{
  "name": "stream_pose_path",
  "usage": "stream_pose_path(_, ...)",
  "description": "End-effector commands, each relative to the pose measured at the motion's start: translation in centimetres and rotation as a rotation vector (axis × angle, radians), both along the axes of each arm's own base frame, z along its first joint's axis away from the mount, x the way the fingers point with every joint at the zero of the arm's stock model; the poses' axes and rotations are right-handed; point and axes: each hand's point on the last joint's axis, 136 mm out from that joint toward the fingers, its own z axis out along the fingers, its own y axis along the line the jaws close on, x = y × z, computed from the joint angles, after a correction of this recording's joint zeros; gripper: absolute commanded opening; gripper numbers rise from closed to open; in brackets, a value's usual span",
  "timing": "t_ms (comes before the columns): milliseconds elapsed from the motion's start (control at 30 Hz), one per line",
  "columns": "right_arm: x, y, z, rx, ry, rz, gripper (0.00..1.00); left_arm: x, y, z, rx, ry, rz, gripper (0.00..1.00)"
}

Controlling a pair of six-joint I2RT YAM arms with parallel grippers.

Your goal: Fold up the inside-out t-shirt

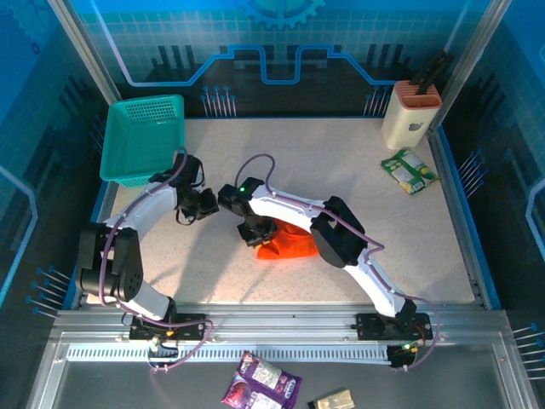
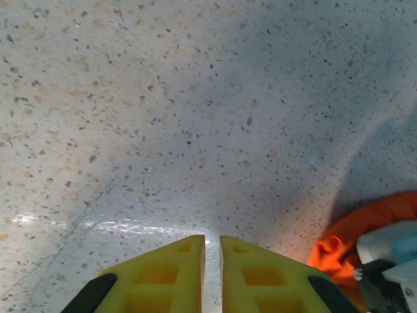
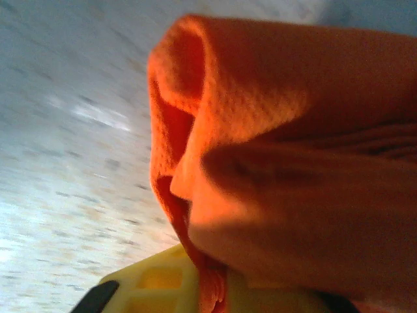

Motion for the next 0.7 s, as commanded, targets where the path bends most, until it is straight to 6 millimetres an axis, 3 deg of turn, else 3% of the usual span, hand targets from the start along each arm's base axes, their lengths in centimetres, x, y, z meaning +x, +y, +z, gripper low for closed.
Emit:
stream_pose_path(0, 1.8, 5.4, 3.6, 0.28, -0.03, -0.01, 0.34, -0.3, -1.2, 0.9, -0.064, -0.026, -0.028, 0.17)
stream_pose_path(67, 2.1, 6.2, 6.6, 0.405, -0.038, 0.011, 0.39, -0.4, -2.1, 1.5, -0.075, -0.039, -0.036, 0.18)
stream_pose_path(133, 2.5, 5.5, 9.1, 0.49, -0.052, 0.002, 0.42, -0.4, -3.5, 2.0, -0.086, -0.045, -0.056, 0.18)
stream_pose_path(200, 3.2, 4.0, 10.9, 0.575, -0.065, -0.039, 0.43, -0.3, -5.5, 2.4, -0.095, -0.053, -0.09, 0.18)
stream_pose_path(300, 3.9, 0.0, 12.3, 0.644, -0.06, -0.118, 0.43, -0.3, -9.5, 2.7, -0.106, -0.052, -0.151, 0.17)
stream_pose_path(400, 4.5, -5.1, 11.5, 0.657, -0.038, -0.208, 0.42, -0.5, -13.7, 2.5, -0.126, -0.045, -0.205, 0.15)
stream_pose_path(500, 4.6, -9.0, 9.4, 0.699, 0.03, -0.288, 0.41, -0.8, -17.5, 1.6, -0.133, -0.027, -0.258, 0.14)
stream_pose_path(600, 4.9, -10.4, 8.6, 0.809, 0.08, -0.305, 0.41, -0.9, -19.3, -0.4, -0.099, 0.016, -0.286, 0.14)
stream_pose_path(667, 4.8, -10.1, 8.0, 0.889, 0.129, -0.292, 0.41, -0.9, -18.9, -2.3, -0.035, 0.045, -0.281, 0.13)
